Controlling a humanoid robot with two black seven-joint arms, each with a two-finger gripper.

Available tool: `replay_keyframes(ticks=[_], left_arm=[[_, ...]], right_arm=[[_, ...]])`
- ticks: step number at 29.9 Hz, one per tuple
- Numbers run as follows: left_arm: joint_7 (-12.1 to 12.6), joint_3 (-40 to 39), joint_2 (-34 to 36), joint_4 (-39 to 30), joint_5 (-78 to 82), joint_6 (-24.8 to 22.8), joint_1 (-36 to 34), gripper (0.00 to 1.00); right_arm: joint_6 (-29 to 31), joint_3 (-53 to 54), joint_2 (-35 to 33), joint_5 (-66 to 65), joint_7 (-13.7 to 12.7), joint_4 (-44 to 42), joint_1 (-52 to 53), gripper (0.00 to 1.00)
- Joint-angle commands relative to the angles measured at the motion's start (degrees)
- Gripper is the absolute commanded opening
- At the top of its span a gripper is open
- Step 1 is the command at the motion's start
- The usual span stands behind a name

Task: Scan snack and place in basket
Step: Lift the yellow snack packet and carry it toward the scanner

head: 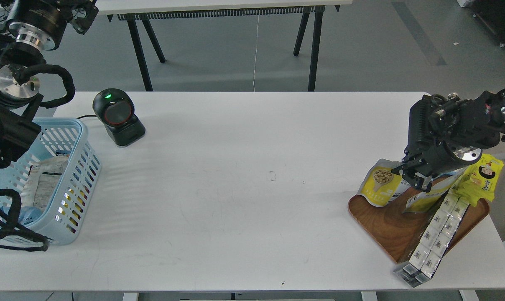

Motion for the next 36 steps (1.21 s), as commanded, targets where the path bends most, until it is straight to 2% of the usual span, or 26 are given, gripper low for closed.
replay_keyframes(ticks=[1, 9, 22, 36], left_arm=[[0.01, 0.09, 0.09, 0.0, 0.0, 0.0, 0.04, 1.0], [0.01, 0.18, 0.09, 0.0, 0.0, 0.0, -0.05, 1.0], [0.1, 0.53, 0.09, 0.0, 0.09, 0.0, -0.13, 1.0], [0.19, 0.7, -0.08, 0.0, 0.27, 0.0, 0.04, 1.0]], right_arm=[[0.04, 0.73, -0.18, 0.49, 0.0, -0.07, 2.76, 0.0], [0.57, 7.41, 3.42, 4.72, 0.0, -0.68, 6.89, 0.0], [0.84, 19.45, 23.71, 4.98, 0.0, -13.07, 1.45, 0.0], [0.75, 21.57, 40.15, 4.98, 0.0, -21.77, -3.82, 0.0]])
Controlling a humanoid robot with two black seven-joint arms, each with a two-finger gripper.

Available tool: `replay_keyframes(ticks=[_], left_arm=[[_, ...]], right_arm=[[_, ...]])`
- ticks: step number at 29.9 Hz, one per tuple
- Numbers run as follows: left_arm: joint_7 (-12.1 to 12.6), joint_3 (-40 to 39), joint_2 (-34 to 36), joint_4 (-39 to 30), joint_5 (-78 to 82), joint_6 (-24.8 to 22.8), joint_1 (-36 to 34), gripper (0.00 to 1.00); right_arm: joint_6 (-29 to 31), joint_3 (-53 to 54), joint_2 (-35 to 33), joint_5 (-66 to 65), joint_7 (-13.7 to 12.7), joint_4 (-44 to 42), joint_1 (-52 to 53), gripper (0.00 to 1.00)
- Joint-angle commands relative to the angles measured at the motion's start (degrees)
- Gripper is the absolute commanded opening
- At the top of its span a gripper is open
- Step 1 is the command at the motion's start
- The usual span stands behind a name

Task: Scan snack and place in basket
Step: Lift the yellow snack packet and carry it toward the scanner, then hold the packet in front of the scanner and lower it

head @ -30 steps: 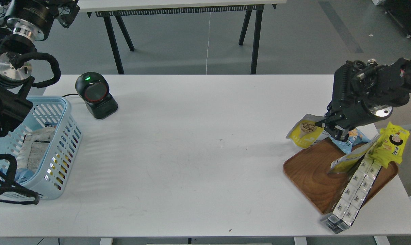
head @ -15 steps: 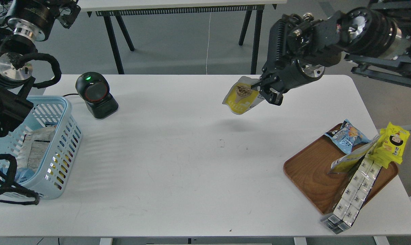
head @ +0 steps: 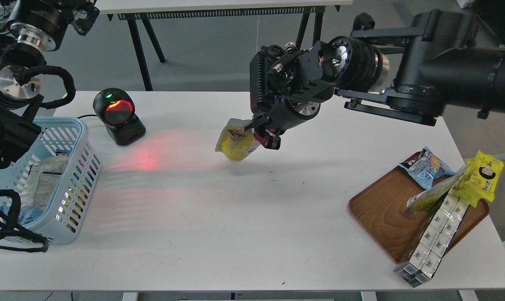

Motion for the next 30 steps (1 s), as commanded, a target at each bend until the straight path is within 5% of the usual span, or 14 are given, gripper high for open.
replay_keyframes(ticks=[1, 30], left_arm=[[0.13, 0.02, 0.01, 0.0, 0.03, 0.0, 0.0, 1.0], [-0.04, -0.25, 0.28, -0.09, -0.06, 0.0, 0.09, 1.0]], right_arm=[[-0.02, 0.25, 3.72, -0.08, 0.0, -2.57, -2.22, 0.0], [-0.19, -0.19, 8.13, -0.17, 0.0, -10.13, -7.59, 0.06]])
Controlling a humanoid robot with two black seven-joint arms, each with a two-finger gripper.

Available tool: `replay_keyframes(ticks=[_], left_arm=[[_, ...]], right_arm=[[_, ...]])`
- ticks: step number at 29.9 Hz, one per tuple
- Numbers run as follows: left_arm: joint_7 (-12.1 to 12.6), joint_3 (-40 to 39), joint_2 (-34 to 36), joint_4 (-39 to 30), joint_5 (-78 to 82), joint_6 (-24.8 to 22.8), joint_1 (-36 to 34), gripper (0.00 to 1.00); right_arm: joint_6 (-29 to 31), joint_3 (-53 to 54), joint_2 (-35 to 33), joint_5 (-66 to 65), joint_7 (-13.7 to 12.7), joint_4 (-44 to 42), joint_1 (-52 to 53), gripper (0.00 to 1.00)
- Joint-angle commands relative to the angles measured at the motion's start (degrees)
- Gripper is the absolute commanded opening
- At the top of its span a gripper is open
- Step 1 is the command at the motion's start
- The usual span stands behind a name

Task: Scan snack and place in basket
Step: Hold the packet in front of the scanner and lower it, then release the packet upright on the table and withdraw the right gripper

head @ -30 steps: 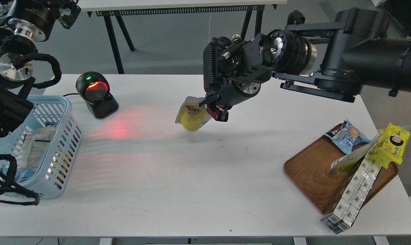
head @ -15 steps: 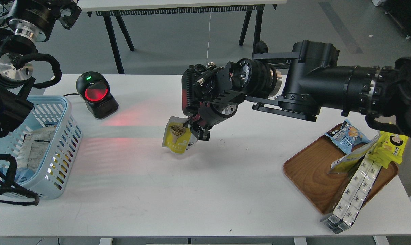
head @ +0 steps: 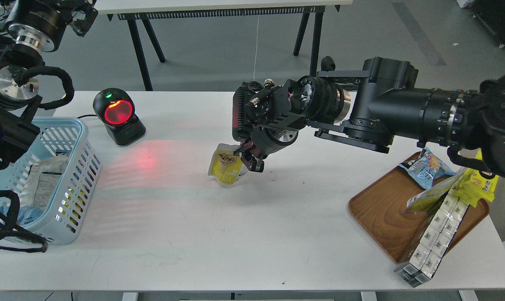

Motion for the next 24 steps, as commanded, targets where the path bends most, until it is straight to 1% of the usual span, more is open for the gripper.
replay_keyframes(ticks=[1, 4, 8, 11, 13, 14, 15, 17, 19, 21, 22, 24], left_arm=[[0.0, -0.03, 0.01, 0.01, -0.03, 0.0, -0.14, 1.0], [0.09, 0.14, 0.01, 0.01, 0.06, 0.0, -0.14, 1.0], [0.09, 0.15, 0.1, -0.07, -0.03, 0.0, -0.14, 1.0], [0.09, 0.15, 0.19, -0.08, -0.03, 0.0, -0.14, 1.0], [0.09, 0.15, 0.27, 0.01, 0.06, 0.0, -0.14, 1.0], [0.09, 0.15, 0.36, -0.07, 0.06, 0.0, -0.14, 1.0], [0.09, 0.06, 0.36, 0.01, 0.06, 0.0, -0.14, 1.0], [0.0, 0.15, 0.36, -0.08, 0.06, 0.0, -0.14, 1.0], [0.09, 0.14, 0.36, -0.08, 0.06, 0.0, -0.22, 1.0], [0.18, 0.23, 0.45, -0.08, 0.06, 0.0, -0.4, 1.0], [0.27, 0.23, 0.45, -0.08, 0.06, 0.0, -0.4, 1.0], [0.62, 0.23, 0.36, -0.25, 0.24, 0.0, -0.57, 1.0]], right_arm=[[0.01, -0.03, 0.0, 0.0, 0.0, 0.03, 0.25, 0.08], [0.01, -0.03, 0.0, -0.08, 0.0, 0.2, 0.43, 0.13], [-0.17, 0.23, 0.0, -0.08, 0.0, 0.64, 0.78, 0.14], [-0.69, 1.19, 0.0, 0.0, 0.0, 0.82, 2.01, 0.29], [-0.61, 3.47, 0.0, 0.09, 0.0, 1.52, 3.59, 0.37], [-0.61, 4.53, -0.26, 0.09, 0.0, 2.65, 4.12, 0.42], [-0.52, 5.5, -2.27, 0.09, 0.0, 4.14, 4.64, 0.47], [-0.43, 6.9, -5.78, 0.61, 0.0, 7.3, 6.13, 0.53], [-0.34, 8.4, -9.3, 2.63, 0.0, 10.47, 7.37, 0.63], [-0.26, 10.24, -13.6, 5.96, 0.0, 12.85, 7.81, 0.69], [-0.26, 11.38, -15.54, 7.46, 0.0, 13.55, 7.81, 0.74], [-0.69, 14.19, -19.58, 10.27, 0.0, 14.26, 7.03, 0.86]])
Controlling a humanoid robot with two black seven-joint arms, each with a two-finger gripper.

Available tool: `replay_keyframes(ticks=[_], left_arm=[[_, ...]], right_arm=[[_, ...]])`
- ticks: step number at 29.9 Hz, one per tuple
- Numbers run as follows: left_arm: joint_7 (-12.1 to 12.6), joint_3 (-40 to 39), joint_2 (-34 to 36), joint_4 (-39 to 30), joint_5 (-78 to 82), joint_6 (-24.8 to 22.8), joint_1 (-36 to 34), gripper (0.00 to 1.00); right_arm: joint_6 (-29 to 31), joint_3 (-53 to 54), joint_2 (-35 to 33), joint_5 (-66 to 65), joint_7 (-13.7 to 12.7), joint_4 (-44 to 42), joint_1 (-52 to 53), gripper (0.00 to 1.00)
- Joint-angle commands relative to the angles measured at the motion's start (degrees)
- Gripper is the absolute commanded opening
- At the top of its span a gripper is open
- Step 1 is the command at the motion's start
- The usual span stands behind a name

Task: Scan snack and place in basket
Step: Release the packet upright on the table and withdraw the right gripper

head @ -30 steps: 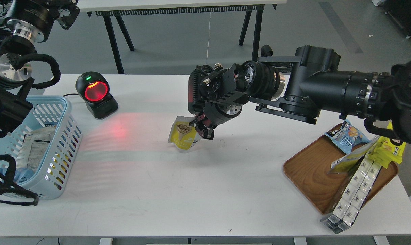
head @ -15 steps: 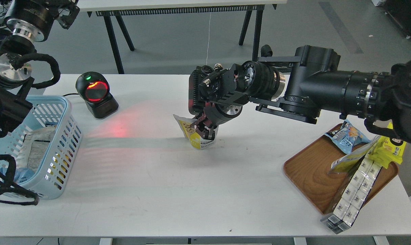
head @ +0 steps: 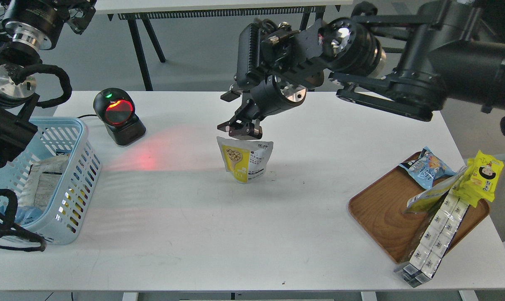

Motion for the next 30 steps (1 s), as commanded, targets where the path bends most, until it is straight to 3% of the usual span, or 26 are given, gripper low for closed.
replay_keyframes(ticks=[1, 3, 7, 8, 14, 17, 24, 30], left_arm=[[0.68, 0.14, -0.06, -0.15, 0.34, 0.01, -0.26, 1.0], [1.29, 0.32, 0.21, -0.33, 0.69, 0.01, -0.26, 1.0], [10.41, 2.17, 1.17, -0.42, 4.11, 0.01, -4.29, 0.99], [10.87, 2.43, 1.26, -0.42, 4.47, 0.01, -4.91, 0.98], [10.87, 3.92, 3.63, -1.55, 13.14, 0.01, -8.77, 0.98], [10.17, 5.07, 4.86, -6.29, 21.32, 0.01, -10.45, 0.97], [9.91, 5.16, 10.22, -27.19, 43.46, 0.01, -9.57, 0.97], [9.64, 5.16, 12.51, -44.68, 60.25, 0.01, -8.87, 0.97]], right_arm=[[-0.39, 5.45, -7.9, 6.0, 0.0, 1.93, -1.16, 0.94], [-0.3, 8.53, -11.51, 10.12, 0.0, 3.07, -4.05, 0.97], [-0.3, 16.87, -16.0, 18.39, 0.0, 3.78, -10.12, 0.97], [-0.21, 18.81, -17.05, 20.41, 0.0, 3.87, -11.79, 0.98], [-0.39, 27.52, -22.5, 31.39, 0.0, 3.08, -20.67, 0.99], [0.14, 29.9, -25.75, 43.24, 0.0, 2.2, -24.53, 0.99], [0.67, 30.08, -29.81, 74.97, 0.0, -2.01, -31.31, 0.99], [4.79, 30.34, -29.81, 98.35, 0.0, -7.03, -33.42, 0.99]])
